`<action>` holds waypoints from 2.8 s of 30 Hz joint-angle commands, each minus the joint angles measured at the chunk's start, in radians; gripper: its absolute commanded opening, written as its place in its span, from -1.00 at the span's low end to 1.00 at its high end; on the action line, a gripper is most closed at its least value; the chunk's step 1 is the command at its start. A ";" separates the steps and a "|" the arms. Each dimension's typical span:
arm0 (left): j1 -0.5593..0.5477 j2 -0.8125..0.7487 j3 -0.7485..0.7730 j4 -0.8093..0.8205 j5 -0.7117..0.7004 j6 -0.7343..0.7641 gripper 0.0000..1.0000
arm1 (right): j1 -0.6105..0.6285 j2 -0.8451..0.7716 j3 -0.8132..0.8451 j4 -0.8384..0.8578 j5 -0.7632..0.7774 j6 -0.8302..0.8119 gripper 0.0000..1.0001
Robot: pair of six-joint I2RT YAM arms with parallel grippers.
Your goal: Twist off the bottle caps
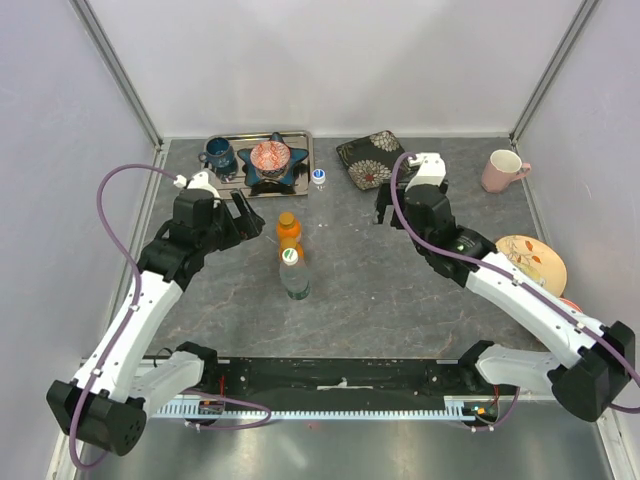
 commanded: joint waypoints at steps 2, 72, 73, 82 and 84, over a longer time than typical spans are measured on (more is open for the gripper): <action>-0.003 -0.013 0.028 0.014 -0.008 0.009 0.94 | 0.008 0.010 0.032 0.106 -0.142 -0.012 0.96; -0.003 -0.117 0.053 0.209 -0.062 0.058 0.83 | 0.078 0.346 0.451 0.027 -0.116 -0.026 -0.65; -0.003 -0.109 0.056 0.236 -0.033 0.084 0.85 | 0.077 0.291 0.440 0.014 -0.135 -0.020 -0.67; -0.003 0.127 0.220 0.523 0.727 0.071 0.94 | -0.023 -0.022 0.297 -0.052 -0.503 0.120 -1.00; -0.006 0.177 0.228 0.620 0.899 0.029 0.96 | -0.040 -0.057 0.286 -0.052 -0.593 0.138 -1.00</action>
